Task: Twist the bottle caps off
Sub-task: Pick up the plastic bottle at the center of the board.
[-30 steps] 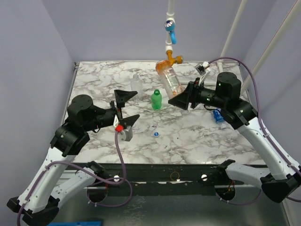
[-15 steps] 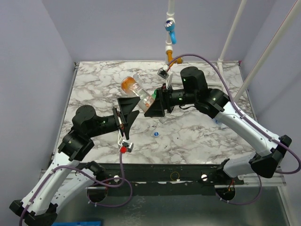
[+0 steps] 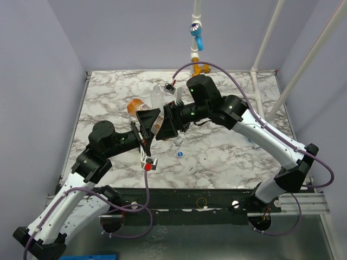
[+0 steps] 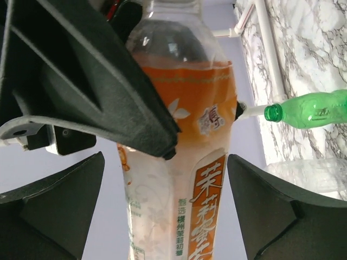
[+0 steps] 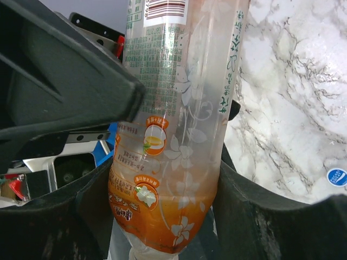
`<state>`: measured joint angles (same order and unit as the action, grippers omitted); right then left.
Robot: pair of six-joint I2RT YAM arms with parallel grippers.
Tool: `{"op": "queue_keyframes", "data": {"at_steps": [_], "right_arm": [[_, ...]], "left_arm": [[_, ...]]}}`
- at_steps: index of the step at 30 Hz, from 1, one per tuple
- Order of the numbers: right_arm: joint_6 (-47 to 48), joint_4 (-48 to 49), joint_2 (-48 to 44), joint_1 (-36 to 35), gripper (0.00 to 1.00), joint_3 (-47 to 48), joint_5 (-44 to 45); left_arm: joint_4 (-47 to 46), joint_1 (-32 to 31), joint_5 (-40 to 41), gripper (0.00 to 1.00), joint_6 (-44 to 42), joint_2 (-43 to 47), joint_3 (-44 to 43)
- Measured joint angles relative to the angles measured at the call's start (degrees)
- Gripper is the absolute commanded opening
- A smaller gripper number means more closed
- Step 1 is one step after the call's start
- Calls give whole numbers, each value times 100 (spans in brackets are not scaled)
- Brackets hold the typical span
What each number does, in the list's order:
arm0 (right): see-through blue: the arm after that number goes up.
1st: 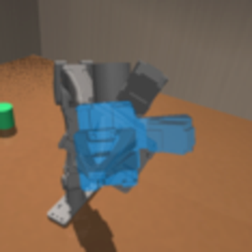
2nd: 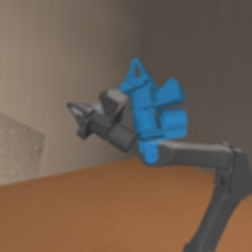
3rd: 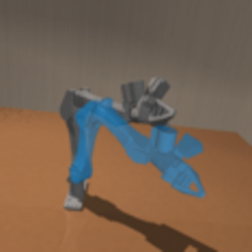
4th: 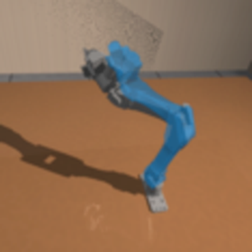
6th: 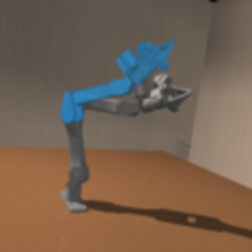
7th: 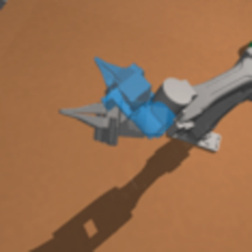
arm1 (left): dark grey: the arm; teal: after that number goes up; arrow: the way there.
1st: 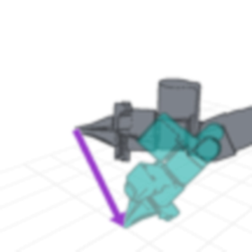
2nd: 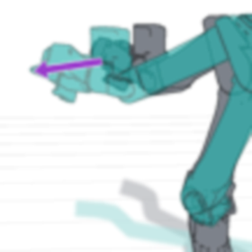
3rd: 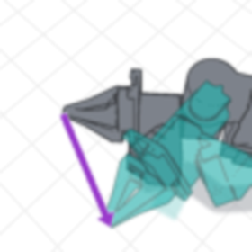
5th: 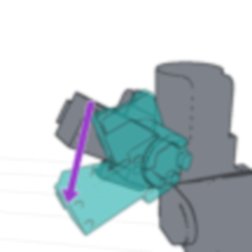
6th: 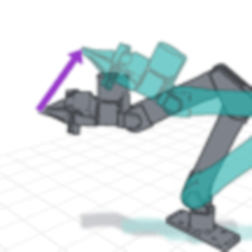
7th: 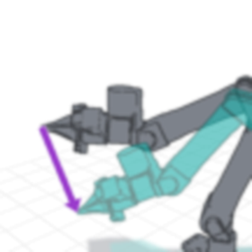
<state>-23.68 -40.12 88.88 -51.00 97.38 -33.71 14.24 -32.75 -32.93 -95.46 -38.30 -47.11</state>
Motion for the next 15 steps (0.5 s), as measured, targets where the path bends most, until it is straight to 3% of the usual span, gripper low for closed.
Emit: {"op": "queue_keyframes", "data": {"at_steps": [3, 7, 10, 12, 15], "right_arm": [[22, -240, 157, -2, 36, 280, -7], [26, -330, 186, -11, 43, 363, -81], [79, -367, 256, -26, 51, 398, -190], [98, -372, 328, -26, 60, 485, -227], [181, -455, 391, -31, 87, 645, -201]], "left_arm": [[13, 0, 81, 79, 44, -55, 2], [114, 0, 144, 55, 92, -31, 2], [197, 0, 208, 51, 120, -33, -11], [221, 2, 275, 49, 136, -15, -11], [195, 0, 378, 38, 177, 26, -11]]}}
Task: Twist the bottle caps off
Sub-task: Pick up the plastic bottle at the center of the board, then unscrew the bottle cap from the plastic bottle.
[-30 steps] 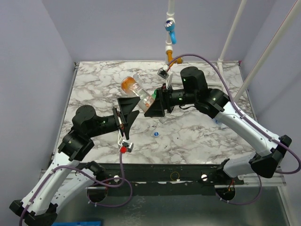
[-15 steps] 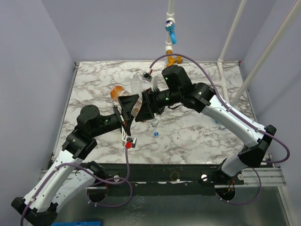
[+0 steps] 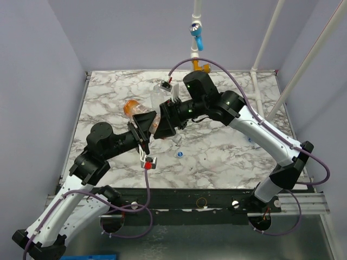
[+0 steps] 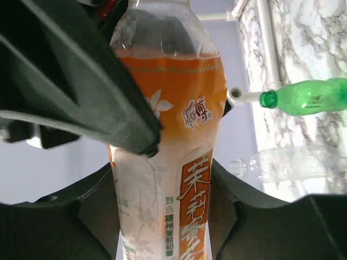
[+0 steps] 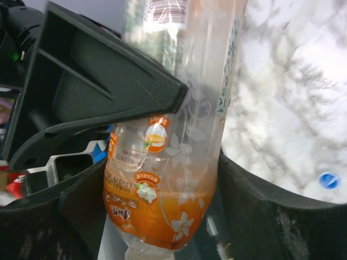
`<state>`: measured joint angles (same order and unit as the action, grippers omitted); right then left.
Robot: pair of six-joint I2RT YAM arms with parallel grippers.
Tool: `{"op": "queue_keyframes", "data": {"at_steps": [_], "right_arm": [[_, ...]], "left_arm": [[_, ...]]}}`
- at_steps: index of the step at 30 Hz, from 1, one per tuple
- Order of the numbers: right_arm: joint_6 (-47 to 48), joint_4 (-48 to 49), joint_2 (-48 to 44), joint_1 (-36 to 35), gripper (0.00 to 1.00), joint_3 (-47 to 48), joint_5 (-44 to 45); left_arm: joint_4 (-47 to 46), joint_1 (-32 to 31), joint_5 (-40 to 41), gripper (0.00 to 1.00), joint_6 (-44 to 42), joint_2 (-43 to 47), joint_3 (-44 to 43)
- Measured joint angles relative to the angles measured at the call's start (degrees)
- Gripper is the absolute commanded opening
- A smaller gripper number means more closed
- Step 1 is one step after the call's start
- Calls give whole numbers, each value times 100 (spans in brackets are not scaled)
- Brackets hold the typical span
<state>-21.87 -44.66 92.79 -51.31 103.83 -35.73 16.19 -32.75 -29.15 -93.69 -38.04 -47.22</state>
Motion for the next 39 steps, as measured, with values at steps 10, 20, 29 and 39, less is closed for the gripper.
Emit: {"op": "queue_keyframes", "data": {"at_steps": [10, 20, 29, 39], "right_arm": [[702, 175, 76, -13, 100, 1729, 2026], [789, 1862, -874, -13, 88, 730, 3526], [584, 2511, -809, -13, 72, 282, 3620], [382, 2951, -752, -13, 59, 107, 3335]], "left_arm": [[334, 0, 623, 29, 2284, -249, -452], [-28, 0, 1038, 24, 6822, -588, -1106], [-505, 0, 1126, 19, 8284, -769, -999], [-706, 0, 1270, 16, 8714, -894, -920]]}}
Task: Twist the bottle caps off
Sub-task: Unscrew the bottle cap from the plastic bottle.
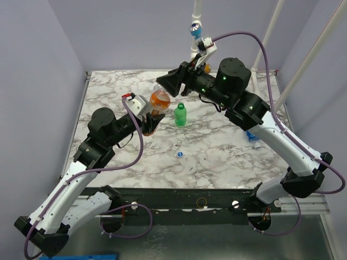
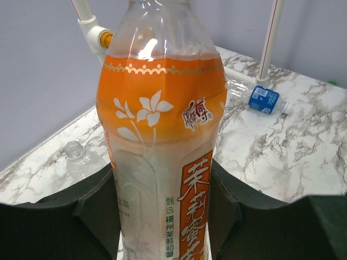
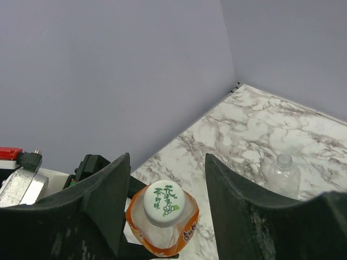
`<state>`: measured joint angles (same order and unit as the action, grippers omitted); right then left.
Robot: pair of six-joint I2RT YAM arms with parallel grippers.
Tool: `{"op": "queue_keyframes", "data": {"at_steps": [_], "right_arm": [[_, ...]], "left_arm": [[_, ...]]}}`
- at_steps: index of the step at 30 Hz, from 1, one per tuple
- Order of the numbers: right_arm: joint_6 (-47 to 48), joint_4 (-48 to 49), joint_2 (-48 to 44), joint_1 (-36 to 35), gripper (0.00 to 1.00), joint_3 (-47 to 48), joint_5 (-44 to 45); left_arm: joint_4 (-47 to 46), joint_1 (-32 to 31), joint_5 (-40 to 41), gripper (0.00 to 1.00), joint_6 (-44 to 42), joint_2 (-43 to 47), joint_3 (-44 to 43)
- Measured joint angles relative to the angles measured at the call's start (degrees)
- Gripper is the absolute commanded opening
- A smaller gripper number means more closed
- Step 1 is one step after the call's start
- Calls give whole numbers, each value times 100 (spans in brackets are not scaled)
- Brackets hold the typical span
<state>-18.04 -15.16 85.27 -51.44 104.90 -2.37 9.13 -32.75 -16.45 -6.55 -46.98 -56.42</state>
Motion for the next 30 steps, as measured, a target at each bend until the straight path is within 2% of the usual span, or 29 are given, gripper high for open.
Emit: {"op": "queue_keyframes", "data": {"at_steps": [7, 10, 14, 17, 27, 30], "right_arm": [[-59, 105, 26, 0, 56, -184, -87], [-63, 122, 46, 0, 43, -221, -111], [-101, 188, 46, 9, 12, -256, -107], [-70, 267, 46, 17, 1, -271, -79], [52, 494, 46, 57, 1, -284, -258], [190, 647, 46, 127, 1, -243, -704]], "left_arm": [[-157, 0, 46, 15, 17, -81, 0], [-184, 2, 48, 14, 28, -138, -2], [-212, 26, 46, 13, 50, -173, -2], [-269, 74, 26, 12, 136, -173, -2], [-308, 247, -367, 9, 527, -295, -149], [-256, 310, -802, 17, 831, -361, -330]]}}
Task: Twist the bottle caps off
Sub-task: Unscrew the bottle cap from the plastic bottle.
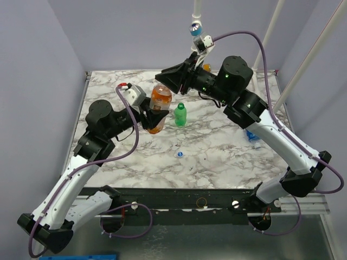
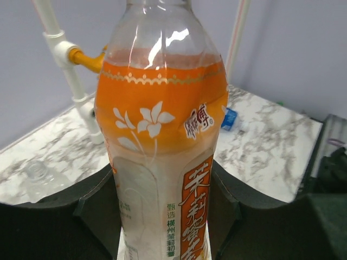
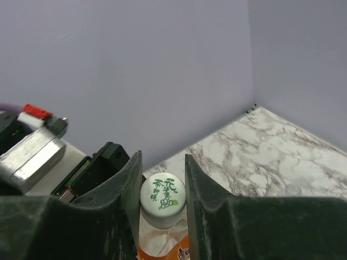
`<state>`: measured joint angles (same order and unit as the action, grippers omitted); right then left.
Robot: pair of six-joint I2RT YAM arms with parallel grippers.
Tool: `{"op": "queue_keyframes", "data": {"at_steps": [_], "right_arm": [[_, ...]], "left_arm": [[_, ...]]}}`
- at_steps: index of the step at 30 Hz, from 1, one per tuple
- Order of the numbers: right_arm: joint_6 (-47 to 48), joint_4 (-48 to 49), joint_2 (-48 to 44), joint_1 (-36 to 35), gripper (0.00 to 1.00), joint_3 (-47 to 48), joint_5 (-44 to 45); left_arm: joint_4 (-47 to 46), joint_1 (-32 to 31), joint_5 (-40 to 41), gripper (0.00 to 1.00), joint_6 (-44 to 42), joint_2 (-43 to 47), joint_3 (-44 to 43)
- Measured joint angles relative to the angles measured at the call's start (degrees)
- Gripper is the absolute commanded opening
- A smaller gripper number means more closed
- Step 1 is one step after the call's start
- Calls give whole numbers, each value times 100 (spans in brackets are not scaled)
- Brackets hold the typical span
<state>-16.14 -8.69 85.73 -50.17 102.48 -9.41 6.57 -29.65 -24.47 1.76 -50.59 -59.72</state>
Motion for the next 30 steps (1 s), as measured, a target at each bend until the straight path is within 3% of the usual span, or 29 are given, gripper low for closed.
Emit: {"op": "queue_keyframes", "data": {"at_steps": [12, 15, 17, 19, 24, 30], "right_arm": [[-232, 1134, -87, 164, 3, 245, -3292], [-256, 1130, -125, 164, 45, 245, -3357], [-199, 986, -168, 144, 79, 238, -3108], [-164, 761, -203, 114, 99, 236, -2564], [-31, 42, -125, 74, 100, 527, -1185], [-52, -492, 72, 74, 100, 986, -442]], "left_arm": [[28, 70, -2756, 11, 1561, -424, -1034], [31, 72, -3049, 7, 1646, -452, -1091], [61, 72, -3049, 5, 1624, -455, -1088], [101, 72, -2953, 5, 1523, -463, -1088], [310, 76, -2188, 0, 776, -420, -1034], [525, 76, -876, 0, -127, -431, -916]]}}
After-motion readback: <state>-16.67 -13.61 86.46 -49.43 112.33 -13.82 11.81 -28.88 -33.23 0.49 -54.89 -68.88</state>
